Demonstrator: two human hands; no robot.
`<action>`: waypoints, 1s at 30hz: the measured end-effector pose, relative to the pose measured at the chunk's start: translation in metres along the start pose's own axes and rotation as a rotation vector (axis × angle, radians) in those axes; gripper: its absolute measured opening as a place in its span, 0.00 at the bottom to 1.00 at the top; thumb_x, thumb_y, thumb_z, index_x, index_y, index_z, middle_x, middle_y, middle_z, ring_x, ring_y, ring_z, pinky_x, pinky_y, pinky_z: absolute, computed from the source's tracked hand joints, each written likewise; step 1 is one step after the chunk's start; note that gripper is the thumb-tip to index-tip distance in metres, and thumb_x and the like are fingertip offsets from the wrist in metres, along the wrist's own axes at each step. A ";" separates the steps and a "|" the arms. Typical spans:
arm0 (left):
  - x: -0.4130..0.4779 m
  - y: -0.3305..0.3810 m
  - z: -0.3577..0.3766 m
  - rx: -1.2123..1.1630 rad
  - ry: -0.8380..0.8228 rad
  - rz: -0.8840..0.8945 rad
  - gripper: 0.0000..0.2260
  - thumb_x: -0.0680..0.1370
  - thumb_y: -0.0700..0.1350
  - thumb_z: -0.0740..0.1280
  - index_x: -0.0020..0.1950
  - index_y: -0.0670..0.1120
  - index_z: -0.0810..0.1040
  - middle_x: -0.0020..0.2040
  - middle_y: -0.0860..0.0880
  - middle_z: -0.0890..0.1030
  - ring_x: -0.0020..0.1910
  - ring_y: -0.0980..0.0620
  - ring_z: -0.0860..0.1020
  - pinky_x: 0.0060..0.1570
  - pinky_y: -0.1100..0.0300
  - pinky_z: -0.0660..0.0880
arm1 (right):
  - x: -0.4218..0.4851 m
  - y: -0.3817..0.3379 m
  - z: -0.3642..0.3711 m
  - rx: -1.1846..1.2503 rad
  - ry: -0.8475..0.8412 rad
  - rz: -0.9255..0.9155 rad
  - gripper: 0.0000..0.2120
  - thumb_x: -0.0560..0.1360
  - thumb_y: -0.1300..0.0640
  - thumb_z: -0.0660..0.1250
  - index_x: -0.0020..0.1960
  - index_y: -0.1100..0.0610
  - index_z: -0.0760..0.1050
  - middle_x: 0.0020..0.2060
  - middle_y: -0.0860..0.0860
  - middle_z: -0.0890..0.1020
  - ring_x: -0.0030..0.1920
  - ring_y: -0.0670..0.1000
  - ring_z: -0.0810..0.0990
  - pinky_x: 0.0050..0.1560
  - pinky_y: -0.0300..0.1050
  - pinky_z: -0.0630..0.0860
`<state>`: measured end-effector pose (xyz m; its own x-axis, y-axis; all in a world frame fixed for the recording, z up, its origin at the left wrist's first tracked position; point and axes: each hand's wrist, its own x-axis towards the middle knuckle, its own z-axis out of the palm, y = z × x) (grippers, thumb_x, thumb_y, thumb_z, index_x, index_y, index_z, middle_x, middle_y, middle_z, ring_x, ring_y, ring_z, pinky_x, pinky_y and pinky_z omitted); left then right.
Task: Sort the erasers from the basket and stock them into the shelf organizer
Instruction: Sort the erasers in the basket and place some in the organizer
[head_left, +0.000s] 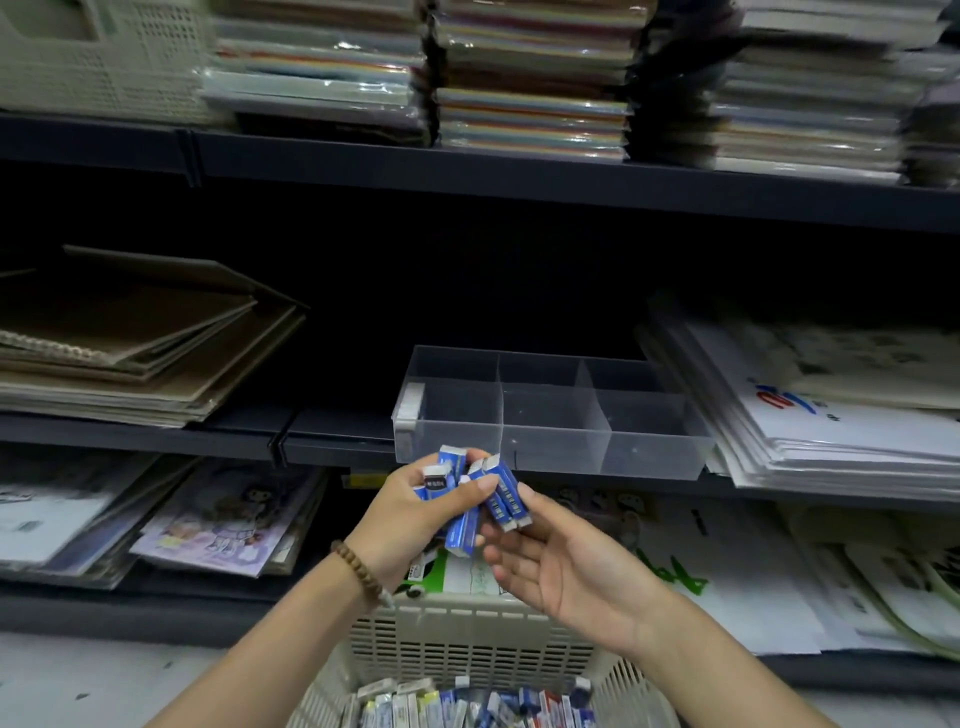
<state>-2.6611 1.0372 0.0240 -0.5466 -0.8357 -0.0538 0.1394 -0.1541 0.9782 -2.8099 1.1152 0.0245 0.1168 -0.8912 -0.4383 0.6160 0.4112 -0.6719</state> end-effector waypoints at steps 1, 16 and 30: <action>0.000 0.002 0.000 0.000 -0.003 0.015 0.18 0.64 0.49 0.75 0.51 0.45 0.81 0.44 0.43 0.85 0.38 0.51 0.83 0.32 0.62 0.78 | -0.001 -0.002 0.000 0.022 -0.014 0.009 0.21 0.69 0.52 0.69 0.58 0.64 0.77 0.43 0.59 0.83 0.38 0.52 0.83 0.36 0.42 0.81; 0.037 0.026 -0.072 -0.125 0.361 0.029 0.11 0.74 0.43 0.69 0.56 0.46 0.79 0.36 0.50 0.85 0.34 0.55 0.83 0.31 0.61 0.79 | 0.086 -0.130 0.049 -1.202 0.226 -0.449 0.09 0.72 0.59 0.72 0.50 0.57 0.74 0.34 0.52 0.80 0.26 0.44 0.80 0.31 0.38 0.80; 0.050 0.006 -0.081 -0.184 0.293 -0.121 0.15 0.65 0.47 0.74 0.51 0.45 0.82 0.36 0.46 0.85 0.35 0.53 0.83 0.30 0.62 0.78 | 0.154 -0.086 0.050 -1.762 0.377 -0.646 0.15 0.70 0.53 0.73 0.54 0.57 0.76 0.41 0.51 0.82 0.41 0.50 0.78 0.39 0.38 0.68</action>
<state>-2.6209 0.9513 0.0106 -0.3125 -0.9171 -0.2477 0.2490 -0.3307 0.9103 -2.8061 0.9335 0.0447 -0.0732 -0.9836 0.1647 -0.9113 -0.0011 -0.4118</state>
